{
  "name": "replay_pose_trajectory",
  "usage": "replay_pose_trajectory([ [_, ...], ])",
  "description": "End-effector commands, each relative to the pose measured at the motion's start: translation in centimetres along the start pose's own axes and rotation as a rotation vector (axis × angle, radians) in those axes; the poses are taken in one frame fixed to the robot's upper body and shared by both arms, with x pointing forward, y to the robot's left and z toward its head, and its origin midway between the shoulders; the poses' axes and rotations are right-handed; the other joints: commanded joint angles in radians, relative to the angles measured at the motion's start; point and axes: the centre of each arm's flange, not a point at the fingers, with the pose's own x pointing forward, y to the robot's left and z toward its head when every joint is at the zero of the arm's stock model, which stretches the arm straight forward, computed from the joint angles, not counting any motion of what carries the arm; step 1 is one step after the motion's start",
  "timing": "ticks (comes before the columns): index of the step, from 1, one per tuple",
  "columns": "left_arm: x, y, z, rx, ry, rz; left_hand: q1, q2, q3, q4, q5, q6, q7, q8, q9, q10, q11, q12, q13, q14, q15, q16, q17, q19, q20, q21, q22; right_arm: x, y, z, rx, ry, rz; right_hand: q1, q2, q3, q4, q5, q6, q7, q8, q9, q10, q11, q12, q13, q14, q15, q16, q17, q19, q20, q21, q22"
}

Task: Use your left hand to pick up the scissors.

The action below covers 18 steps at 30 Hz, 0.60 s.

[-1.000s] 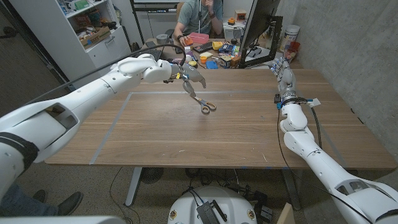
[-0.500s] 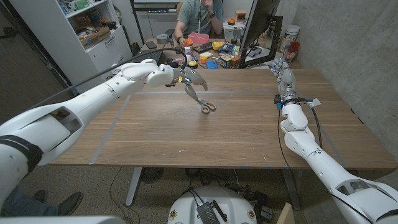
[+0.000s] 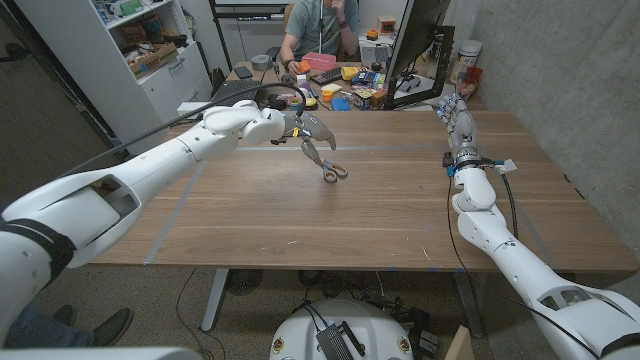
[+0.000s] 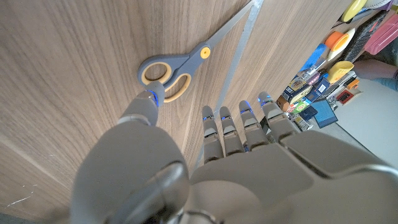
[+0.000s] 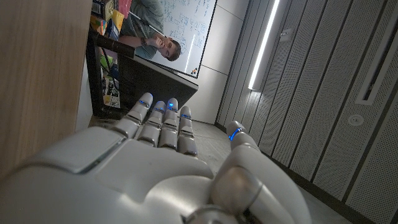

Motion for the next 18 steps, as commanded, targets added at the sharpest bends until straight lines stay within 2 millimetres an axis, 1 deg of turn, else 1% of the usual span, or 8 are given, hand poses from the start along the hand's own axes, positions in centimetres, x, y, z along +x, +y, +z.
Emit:
replay_pose_trajectory([
  [1, 0.5, -0.6, 1.1, -0.034, -0.006, -0.015, 0.011, -0.002, -0.006, 0.003, 0.004, 0.007, 0.004, -0.005, 0.002, -0.005, 0.002, 0.004, 0.005, 0.004, -0.007, 0.003, 0.002, 0.002, 0.000, -0.002, 0.000, -0.3, -0.7, -0.4, 0.010, -0.001, -0.019, -0.005, -0.008, 0.000, -0.001, 0.006, 0.002, -0.004, 0.001, 0.003, 0.006, -0.001, -0.002, 0.003, 0.006, 0.000, 0.003, 0.003, 0.003, 0.002, -0.002, 0.003],
  [5, 0.5, -1.0, 1.5, -0.021, 0.006, -0.004, 0.012, -0.001, -0.007, 0.004, 0.004, 0.009, 0.004, -0.005, 0.002, -0.004, 0.002, 0.005, 0.006, 0.005, -0.007, 0.003, 0.002, 0.001, -0.001, -0.002, 0.000, -0.5, -1.0, -0.6, 0.012, 0.003, -0.027, -0.005, -0.008, 0.000, -0.001, 0.006, 0.002, -0.005, 0.001, 0.003, 0.006, 0.001, -0.002, 0.003, 0.006, 0.000, 0.003, 0.003, 0.003, 0.003, -0.003, 0.003],
  [8, 0.4, -1.3, 2.0, 0.045, 0.021, 0.008, 0.013, -0.001, -0.009, 0.004, 0.004, 0.011, 0.005, -0.004, 0.002, 0.001, 0.002, 0.006, 0.006, 0.005, -0.007, 0.003, 0.003, 0.002, -0.001, -0.002, 0.001, -0.7, -1.2, -0.7, 0.013, 0.005, -0.034, -0.005, -0.008, 0.000, -0.001, 0.006, 0.002, -0.005, 0.001, 0.003, 0.006, 0.001, -0.002, 0.003, 0.006, 0.000, 0.003, 0.003, 0.003, 0.003, -0.004, 0.003],
  [18, 0.3, -2.7, 1.7, 0.036, 0.040, -0.014, 0.018, 0.001, -0.014, 0.004, 0.003, 0.021, 0.008, -0.002, 0.002, 0.011, -0.002, 0.011, 0.007, 0.013, -0.015, 0.006, 0.003, 0.004, -0.004, 0.000, 0.001, -1.2, -1.4, -1.0, 0.014, 0.011, -0.046, -0.007, -0.009, -0.002, -0.001, 0.007, 0.003, -0.006, 0.001, 0.003, 0.006, 0.000, -0.003, 0.003, 0.006, 0.000, 0.003, 0.004, 0.004, 0.003, -0.006, 0.003],
])
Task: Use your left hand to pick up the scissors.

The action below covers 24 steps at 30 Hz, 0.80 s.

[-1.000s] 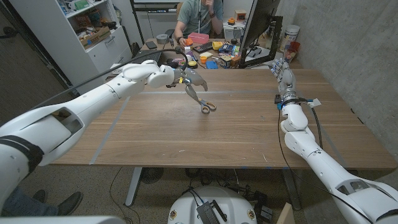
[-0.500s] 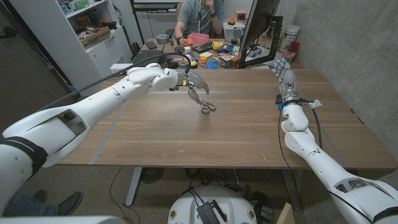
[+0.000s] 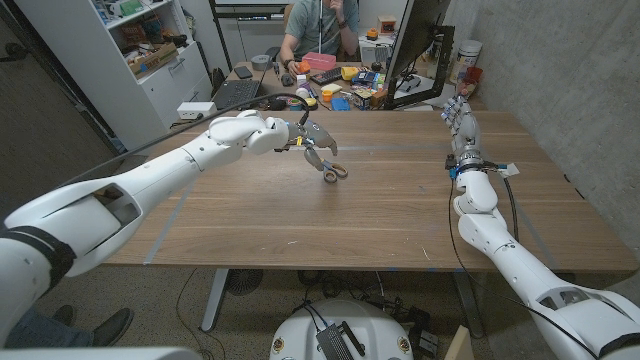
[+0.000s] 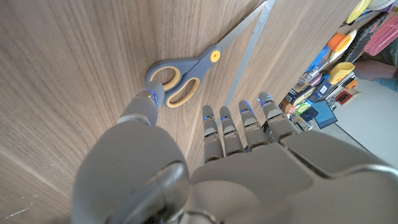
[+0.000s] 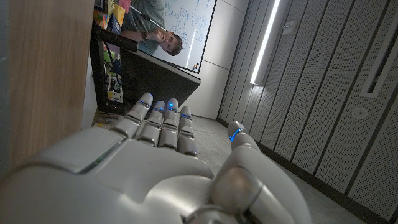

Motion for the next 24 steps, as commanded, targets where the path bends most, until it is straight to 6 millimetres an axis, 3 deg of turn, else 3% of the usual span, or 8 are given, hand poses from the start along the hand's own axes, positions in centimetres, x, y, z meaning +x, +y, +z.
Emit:
replay_pose_trajectory([
  [1, -0.1, -1.5, 0.1, 0.012, 0.019, -0.014, 0.014, 0.005, -0.001, 0.000, 0.003, 0.011, -0.005, -0.002, 0.002, 0.011, -0.001, 0.005, 0.002, 0.003, -0.007, 0.006, 0.003, 0.004, -0.004, 0.000, 0.001, -0.7, -0.5, -0.5, 0.002, 0.010, -0.020, -0.002, -0.004, -0.002, -0.001, 0.007, 0.003, -0.006, 0.001, 0.003, 0.006, 0.000, -0.003, 0.003, 0.006, 0.000, 0.003, 0.003, 0.004, 0.004, -0.006, 0.003],
  [9, -0.2, -1.9, 0.0, -0.018, 0.035, 0.037, 0.024, 0.010, -0.003, 0.001, 0.003, 0.036, -0.010, 0.005, 0.002, 0.029, -0.015, 0.012, 0.003, 0.017, -0.013, 0.011, 0.004, 0.004, -0.007, 0.000, 0.001, -1.0, -0.7, -0.8, -0.001, 0.014, -0.021, -0.004, -0.005, -0.004, -0.001, 0.007, 0.004, -0.006, 0.001, 0.003, 0.007, 0.001, -0.004, 0.003, 0.006, 0.000, 0.003, 0.003, 0.005, 0.003, -0.008, 0.003],
  [24, 1.5, -2.0, -0.1, -0.035, 0.021, 0.030, 0.040, 0.017, -0.006, 0.004, 0.002, 0.081, -0.022, 0.016, 0.002, 0.061, -0.030, 0.021, 0.002, 0.045, -0.023, 0.019, 0.005, 0.015, -0.018, 0.005, 0.003, -1.3, -1.3, -1.3, -0.001, 0.023, -0.023, -0.008, -0.010, -0.010, -0.002, 0.007, 0.004, -0.008, 0.000, 0.003, 0.009, -0.002, -0.005, 0.004, 0.007, -0.001, 0.003, 0.003, 0.006, 0.005, -0.012, 0.003],
])
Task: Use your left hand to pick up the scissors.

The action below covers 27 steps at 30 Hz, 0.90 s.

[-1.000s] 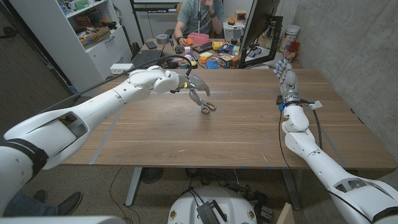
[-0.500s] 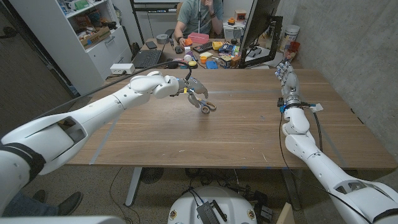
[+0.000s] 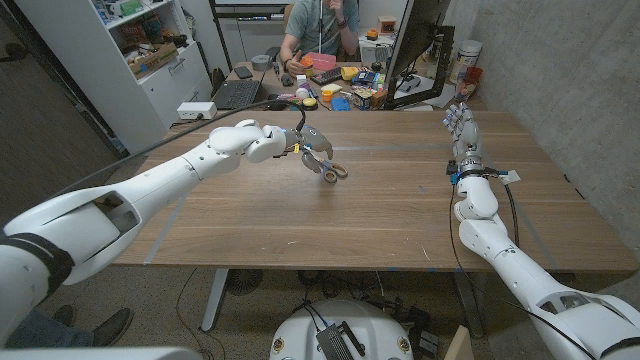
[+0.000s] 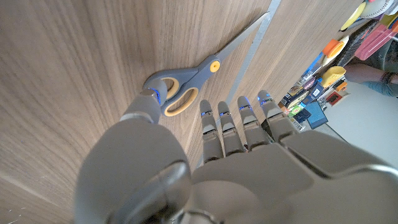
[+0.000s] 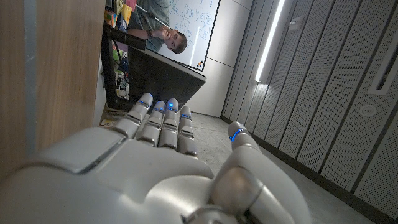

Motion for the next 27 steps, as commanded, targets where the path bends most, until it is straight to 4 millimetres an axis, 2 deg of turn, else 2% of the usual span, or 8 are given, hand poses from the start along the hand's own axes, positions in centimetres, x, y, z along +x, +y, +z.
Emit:
replay_pose_trajectory([
  [1, 1.3, -0.3, 0.0, -0.014, -0.008, 0.003, 0.010, 0.003, -0.003, 0.001, 0.002, 0.012, -0.003, 0.010, 0.002, 0.008, -0.002, 0.007, 0.002, 0.011, 0.000, 0.007, 0.003, 0.003, -0.007, 0.005, 0.003, -0.2, -0.6, -0.4, 0.000, 0.005, -0.006, -0.004, -0.006, -0.003, -0.003, 0.007, 0.004, -0.009, 0.000, 0.003, 0.009, -0.002, -0.001, 0.004, 0.007, -0.001, 0.003, 0.002, 0.007, 0.004, -0.005, 0.003],
  [13, 2.9, 0.4, 1.2, -0.048, -0.035, 0.009, 0.012, 0.005, -0.006, 0.004, 0.000, 0.014, -0.005, 0.008, 0.002, 0.007, -0.001, 0.005, 0.001, 0.010, 0.002, 0.005, 0.004, 0.000, -0.012, 0.004, 0.003, 0.4, -1.0, -0.8, 0.014, -0.003, -0.006, -0.006, -0.009, -0.006, -0.004, 0.009, 0.004, -0.012, 0.000, 0.003, 0.010, -0.002, -0.002, 0.004, 0.009, -0.002, 0.003, 0.002, 0.008, 0.007, -0.008, 0.003],
  [23, 2.9, 0.8, 1.3, -0.074, -0.031, 0.028, 0.015, 0.006, -0.008, 0.005, 0.000, 0.020, -0.005, 0.007, 0.001, 0.007, 0.000, 0.003, 0.000, 0.012, 0.000, 0.005, 0.004, 0.000, -0.013, 0.005, 0.004, 0.7, -1.3, -0.8, 0.017, -0.005, -0.010, -0.007, -0.011, -0.008, -0.005, 0.009, 0.004, -0.013, 0.000, 0.003, 0.010, -0.002, -0.003, 0.004, 0.009, -0.002, 0.003, 0.002, 0.008, 0.010, -0.011, 0.003],
  [24, 2.9, 0.8, 1.2, -0.074, -0.028, 0.026, 0.023, 0.008, -0.007, 0.004, 0.000, 0.057, -0.003, 0.019, 0.002, 0.012, -0.004, 0.003, 0.000, 0.014, -0.002, 0.004, 0.004, -0.001, -0.013, 0.005, 0.004, 0.7, -1.3, -0.8, 0.016, -0.004, -0.010, -0.008, -0.011, -0.009, -0.005, 0.010, 0.003, -0.013, 0.000, 0.003, 0.010, -0.001, -0.003, 0.004, 0.009, -0.003, 0.003, 0.002, 0.008, 0.010, -0.011, 0.003],
  [27, 2.7, 0.6, 1.0, -0.093, -0.016, 0.022, 0.032, 0.009, -0.006, 0.002, 0.000, 0.086, 0.000, 0.028, 0.002, 0.019, -0.006, 0.005, -0.001, 0.020, -0.005, 0.005, 0.004, 0.003, -0.013, 0.006, 0.004, 0.7, -1.4, -0.8, 0.015, 0.001, -0.014, -0.008, -0.012, -0.009, -0.005, 0.010, 0.003, -0.013, 0.000, 0.003, 0.008, -0.002, -0.004, 0.004, 0.009, -0.003, 0.003, 0.002, 0.008, 0.011, -0.012, 0.003],
])
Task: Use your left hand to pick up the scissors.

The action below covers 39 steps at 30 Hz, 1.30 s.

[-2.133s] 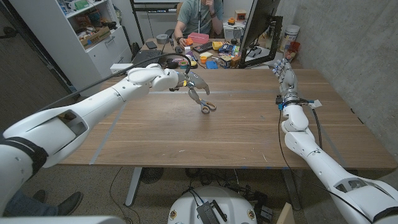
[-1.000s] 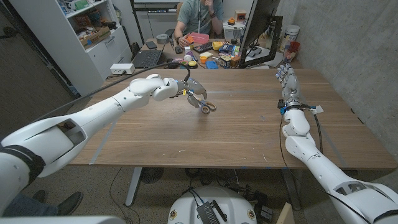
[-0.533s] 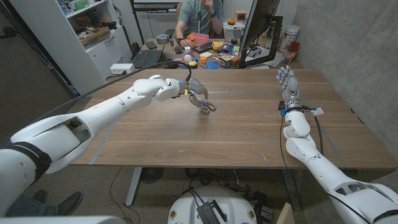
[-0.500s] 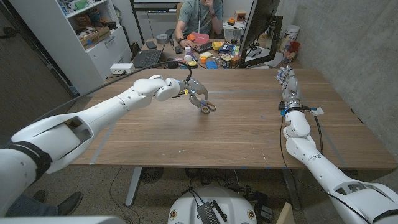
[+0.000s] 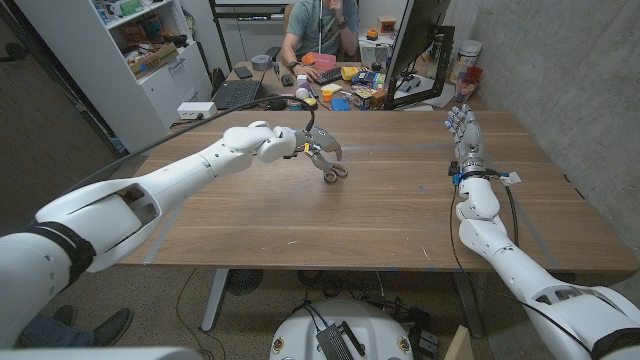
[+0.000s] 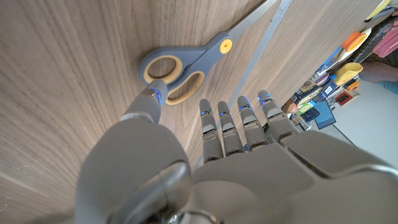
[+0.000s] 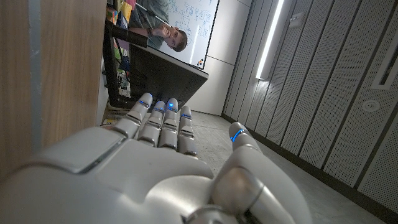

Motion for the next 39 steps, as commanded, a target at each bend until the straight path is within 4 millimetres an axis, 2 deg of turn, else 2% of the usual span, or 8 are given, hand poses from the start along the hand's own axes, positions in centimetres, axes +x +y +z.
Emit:
replay_pose_trajectory([
  [1, 0.0, -0.1, -0.1, -0.049, 0.017, 0.003, 0.026, 0.000, -0.003, -0.001, 0.000, 0.048, 0.002, 0.016, 0.003, 0.015, -0.002, 0.004, 0.001, 0.018, -0.003, 0.005, 0.004, 0.012, -0.006, 0.007, 0.001, 0.2, -0.4, -0.1, 0.001, 0.006, -0.009, -0.003, -0.006, -0.005, -0.001, 0.005, 0.003, -0.006, 0.000, 0.003, 0.008, -0.002, -0.004, 0.004, 0.009, -0.003, 0.003, 0.002, 0.005, 0.008, -0.005, 0.004],
  [6, -0.4, -0.1, 0.0, -0.068, 0.020, 0.002, 0.049, 0.001, 0.001, -0.004, -0.001, 0.107, 0.017, 0.034, 0.004, 0.025, -0.004, 0.005, 0.000, 0.026, -0.004, 0.005, 0.004, 0.020, -0.009, 0.009, 0.001, 0.2, -0.4, -0.1, -0.002, 0.012, -0.011, -0.004, -0.007, -0.006, -0.001, 0.006, 0.002, -0.006, -0.001, 0.003, 0.008, -0.002, -0.004, 0.004, 0.009, -0.003, 0.003, 0.002, 0.004, 0.010, -0.006, 0.004],
  [15, -0.7, -0.7, 0.4, -0.090, 0.020, -0.014, 0.057, 0.001, 0.001, -0.004, -0.002, 0.095, 0.015, 0.025, 0.004, 0.023, 0.002, 0.002, -0.001, 0.029, -0.004, 0.004, 0.004, 0.018, -0.005, 0.008, 0.001, 0.3, -0.2, 0.1, -0.002, 0.012, -0.011, -0.005, -0.006, -0.007, -0.001, 0.007, 0.001, -0.006, -0.001, 0.003, 0.006, -0.001, -0.006, 0.004, 0.009, -0.001, 0.003, 0.002, 0.005, 0.014, -0.009, 0.004],
  [39, -0.7, -1.1, 0.0, -0.087, 0.036, -0.035, 0.070, 0.002, 0.001, -0.001, -0.005, 0.136, 0.023, 0.033, 0.003, 0.036, -0.006, 0.003, -0.002, 0.032, -0.007, 0.003, 0.004, 0.016, -0.004, 0.007, 0.001, -0.5, -1.3, -0.3, -0.006, 0.030, -0.036, -0.007, -0.005, -0.010, -0.002, 0.010, 0.001, -0.006, -0.001, 0.003, 0.005, -0.001, -0.008, 0.004, 0.010, -0.002, 0.003, 0.002, 0.008, 0.016, -0.015, 0.004],
])
